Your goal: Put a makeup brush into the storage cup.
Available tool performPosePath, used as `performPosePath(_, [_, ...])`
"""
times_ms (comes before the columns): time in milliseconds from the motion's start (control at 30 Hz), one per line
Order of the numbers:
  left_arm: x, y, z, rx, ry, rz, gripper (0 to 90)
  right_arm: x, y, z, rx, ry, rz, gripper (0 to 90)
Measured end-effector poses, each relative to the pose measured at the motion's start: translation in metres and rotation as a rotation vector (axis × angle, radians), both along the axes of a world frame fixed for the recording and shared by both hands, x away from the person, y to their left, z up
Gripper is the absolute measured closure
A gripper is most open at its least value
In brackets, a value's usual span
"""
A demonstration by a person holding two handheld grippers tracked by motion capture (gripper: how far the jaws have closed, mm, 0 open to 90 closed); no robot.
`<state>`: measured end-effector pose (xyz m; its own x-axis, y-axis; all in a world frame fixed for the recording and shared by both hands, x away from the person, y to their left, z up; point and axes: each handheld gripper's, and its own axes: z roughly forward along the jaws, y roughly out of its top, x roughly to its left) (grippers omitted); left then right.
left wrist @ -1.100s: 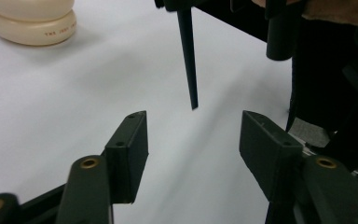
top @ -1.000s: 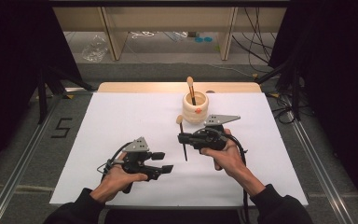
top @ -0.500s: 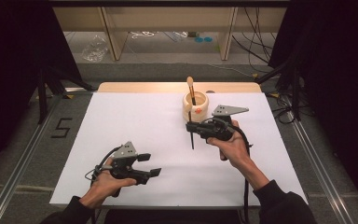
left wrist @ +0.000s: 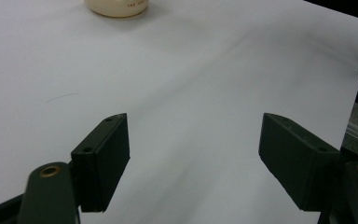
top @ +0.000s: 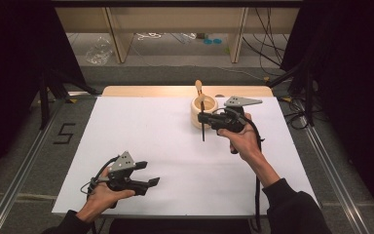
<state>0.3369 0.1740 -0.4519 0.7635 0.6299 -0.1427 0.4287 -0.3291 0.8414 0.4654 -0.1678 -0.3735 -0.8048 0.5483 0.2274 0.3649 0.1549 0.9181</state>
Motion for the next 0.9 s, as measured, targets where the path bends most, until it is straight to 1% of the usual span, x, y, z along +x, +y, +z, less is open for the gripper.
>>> performPosePath(33, [0.000,0.000,-0.001,-0.003,0.003,-0.004,24.2,0.002,0.000,0.001,0.003,-0.009,-0.005,83.2])
performPosePath(67, [0.000,0.000,-0.002,-0.006,0.001,-0.003,24.2,0.005,0.000,0.002,0.004,-0.006,-0.009,83.1])
performPosePath(100, [-0.001,0.000,-0.003,0.010,-0.006,0.001,24.0,0.006,0.000,0.003,0.005,-0.010,-0.010,83.1])
performPosePath(167, [-0.001,0.001,-0.005,0.012,0.003,-0.010,23.8,0.010,-0.001,0.005,0.004,-0.007,-0.017,83.2])
performPosePath(200, [-0.001,0.001,-0.006,0.009,0.000,0.002,23.7,0.013,-0.001,0.005,0.012,-0.011,-0.028,83.1])
performPosePath(233, [-0.001,0.001,-0.006,0.006,0.001,0.000,23.5,0.014,-0.001,0.006,0.011,-0.004,-0.031,83.1])
performPosePath(267, [-0.002,0.001,-0.005,0.007,0.005,-0.001,23.3,0.016,-0.002,0.007,0.016,-0.006,-0.037,83.1])
performPosePath(333, [-0.002,0.002,-0.004,0.010,0.005,0.007,23.1,0.019,-0.002,0.008,0.028,-0.015,-0.046,83.2])
performPosePath(367, [-0.002,0.003,-0.004,0.010,0.000,0.007,23.1,0.020,-0.003,0.009,0.016,-0.018,-0.046,83.1])
performPosePath(400, [-0.002,0.003,-0.005,0.001,-0.002,0.009,22.8,0.023,-0.003,0.009,0.027,-0.029,-0.052,83.1])
performPosePath(433, [-0.002,0.003,-0.005,0.000,-0.001,0.009,22.5,0.024,-0.004,0.009,0.028,-0.014,-0.058,83.1])
performPosePath(467, [-0.002,0.003,-0.005,0.005,0.003,0.012,22.3,0.026,-0.005,0.010,0.022,-0.011,-0.062,83.1])
performPosePath(500, [-0.002,0.003,-0.005,0.003,0.003,0.012,22.2,0.027,-0.005,0.009,0.038,-0.005,-0.061,83.2])
performPosePath(533, [-0.002,0.003,-0.006,-0.003,-0.002,0.012,22.2,0.029,-0.006,0.010,0.028,-0.021,-0.070,83.2])
performPosePath(567, [-0.002,0.003,-0.006,-0.003,-0.003,0.013,22.1,0.029,-0.006,0.010,0.030,-0.007,-0.071,83.2])
performPosePath(633, [-0.002,0.004,-0.005,-0.006,-0.001,0.010,22.2,0.032,-0.007,0.011,0.041,-0.021,-0.078,83.1])
performPosePath(667, [-0.002,0.003,-0.005,-0.007,-0.001,0.010,22.2,0.033,-0.008,0.013,0.031,-0.013,-0.081,83.1])
performPosePath(700, [-0.002,0.003,-0.005,-0.005,-0.001,0.008,22.2,0.034,-0.008,0.013,0.038,-0.029,-0.085,83.2])
performPosePath(767, [-0.003,0.003,-0.006,-0.009,-0.006,0.007,22.2,0.035,-0.009,0.016,0.048,-0.027,-0.093,83.1])
performPosePath(800, [-0.003,0.002,-0.006,-0.005,0.002,0.014,22.1,0.037,-0.010,0.018,0.056,-0.031,-0.098,83.1])
performPosePath(833, [-0.003,0.002,-0.005,-0.001,0.000,0.009,22.2,0.038,-0.012,0.019,0.036,-0.037,-0.102,83.1])
performPosePath(900, [-0.004,0.001,-0.006,0.000,-0.002,0.008,22.1,0.041,-0.012,0.020,0.057,-0.045,-0.111,83.1])
